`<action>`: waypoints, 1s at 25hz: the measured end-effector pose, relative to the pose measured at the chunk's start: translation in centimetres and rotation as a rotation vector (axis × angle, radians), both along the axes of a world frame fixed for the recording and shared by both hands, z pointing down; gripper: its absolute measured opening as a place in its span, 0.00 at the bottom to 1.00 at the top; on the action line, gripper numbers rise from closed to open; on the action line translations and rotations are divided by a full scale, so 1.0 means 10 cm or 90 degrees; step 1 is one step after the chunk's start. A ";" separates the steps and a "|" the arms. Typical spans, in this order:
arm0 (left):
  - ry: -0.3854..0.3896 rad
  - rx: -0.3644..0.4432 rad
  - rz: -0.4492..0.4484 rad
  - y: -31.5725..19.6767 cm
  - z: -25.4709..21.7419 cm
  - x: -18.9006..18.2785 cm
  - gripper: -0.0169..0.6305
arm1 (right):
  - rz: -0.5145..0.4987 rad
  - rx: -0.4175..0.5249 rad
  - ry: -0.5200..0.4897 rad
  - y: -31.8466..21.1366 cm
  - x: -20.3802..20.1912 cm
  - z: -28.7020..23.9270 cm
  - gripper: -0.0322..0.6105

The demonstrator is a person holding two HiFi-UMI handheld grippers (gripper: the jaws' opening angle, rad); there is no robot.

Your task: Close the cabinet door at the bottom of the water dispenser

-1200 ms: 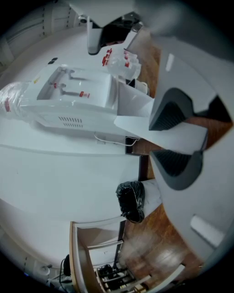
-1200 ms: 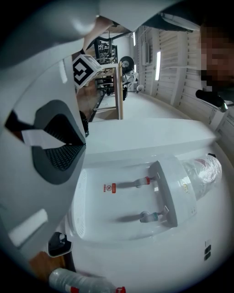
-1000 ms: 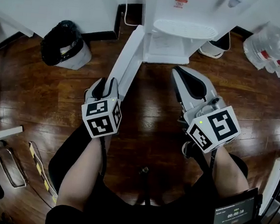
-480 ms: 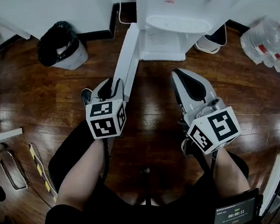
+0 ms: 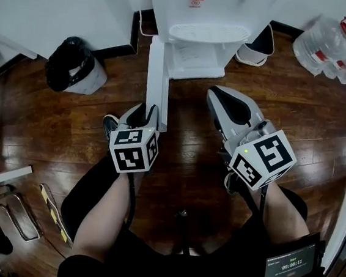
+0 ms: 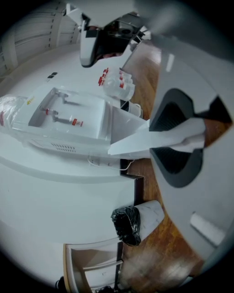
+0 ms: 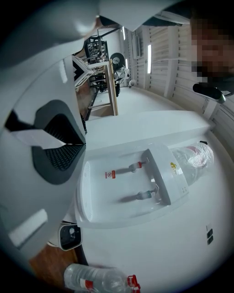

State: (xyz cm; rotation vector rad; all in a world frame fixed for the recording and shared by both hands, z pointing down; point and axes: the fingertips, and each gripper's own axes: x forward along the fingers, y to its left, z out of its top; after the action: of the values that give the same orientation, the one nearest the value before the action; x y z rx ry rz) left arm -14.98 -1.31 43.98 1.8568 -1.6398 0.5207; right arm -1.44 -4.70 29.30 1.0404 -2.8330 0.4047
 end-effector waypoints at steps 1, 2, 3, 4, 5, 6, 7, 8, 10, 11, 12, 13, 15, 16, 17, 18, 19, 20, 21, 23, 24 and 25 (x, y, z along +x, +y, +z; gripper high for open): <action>-0.003 -0.001 0.001 0.00 0.00 0.01 0.23 | -0.001 -0.001 -0.001 0.01 0.01 0.00 0.06; -0.005 -0.002 0.002 0.00 0.00 0.02 0.23 | -0.002 -0.002 -0.001 0.02 0.02 0.00 0.06; -0.006 -0.002 0.004 0.00 0.00 0.03 0.23 | -0.003 -0.002 -0.001 0.02 0.02 0.00 0.06; -0.006 -0.003 0.006 0.00 0.00 0.04 0.23 | -0.004 -0.003 -0.002 0.03 0.03 0.00 0.06; -0.007 -0.004 0.009 0.00 0.00 0.06 0.23 | -0.004 -0.004 -0.002 0.03 0.04 0.00 0.06; -0.009 -0.005 0.013 -0.01 0.00 0.08 0.23 | -0.004 -0.004 -0.003 0.03 0.04 0.00 0.06; -0.011 -0.007 0.018 -0.01 0.00 0.10 0.23 | -0.003 -0.005 -0.004 0.03 0.05 0.00 0.06; -0.013 -0.009 0.022 -0.02 0.00 0.13 0.23 | -0.003 -0.006 -0.004 0.03 0.06 0.00 0.06; -0.005 -0.007 0.024 -0.03 0.01 0.18 0.23 | -0.003 -0.007 -0.004 0.03 0.07 0.02 0.06; 0.006 -0.003 0.020 -0.04 0.01 0.20 0.24 | -0.004 -0.008 -0.003 0.03 0.08 0.02 0.06; 0.018 0.000 0.016 -0.05 0.01 0.23 0.24 | -0.004 -0.009 -0.003 0.03 0.09 0.03 0.06; 0.027 0.001 0.019 -0.06 0.02 0.28 0.24 | -0.004 -0.009 -0.003 0.03 0.10 0.03 0.06; 0.036 -0.004 0.037 -0.08 0.02 0.39 0.25 | -0.003 -0.009 -0.003 0.01 0.13 0.03 0.06; 0.039 -0.007 0.045 -0.09 0.03 0.44 0.25 | -0.002 -0.009 -0.003 0.01 0.15 0.03 0.06; 0.041 -0.009 0.050 -0.10 0.03 0.49 0.26 | -0.001 -0.010 -0.003 0.00 0.17 0.04 0.06; 0.042 -0.009 0.052 -0.11 0.03 0.52 0.26 | 0.001 -0.013 -0.004 0.00 0.19 0.04 0.06; 0.042 -0.008 0.053 -0.11 0.03 0.55 0.26 | 0.002 -0.015 -0.005 0.00 0.21 0.04 0.06; 0.041 -0.007 0.053 -0.12 0.03 0.56 0.27 | 0.003 -0.017 -0.006 -0.01 0.23 0.04 0.06; 0.041 -0.005 0.053 -0.13 0.03 0.58 0.27 | 0.003 -0.017 -0.007 -0.02 0.24 0.03 0.06; 0.045 -0.004 0.051 -0.16 0.03 0.61 0.27 | 0.003 -0.016 -0.008 -0.02 0.27 0.03 0.06; 0.050 -0.005 0.050 -0.17 0.04 0.63 0.27 | 0.003 -0.016 -0.006 -0.02 0.28 0.04 0.06; 0.054 -0.005 0.049 -0.18 0.04 0.67 0.27 | 0.003 -0.017 -0.002 -0.01 0.29 0.06 0.06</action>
State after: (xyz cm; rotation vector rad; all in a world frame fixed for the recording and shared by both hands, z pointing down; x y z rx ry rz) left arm -8.31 -3.12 44.42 1.9161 -1.5136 0.4738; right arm 1.51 -4.77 29.89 1.0416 -2.8208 0.4442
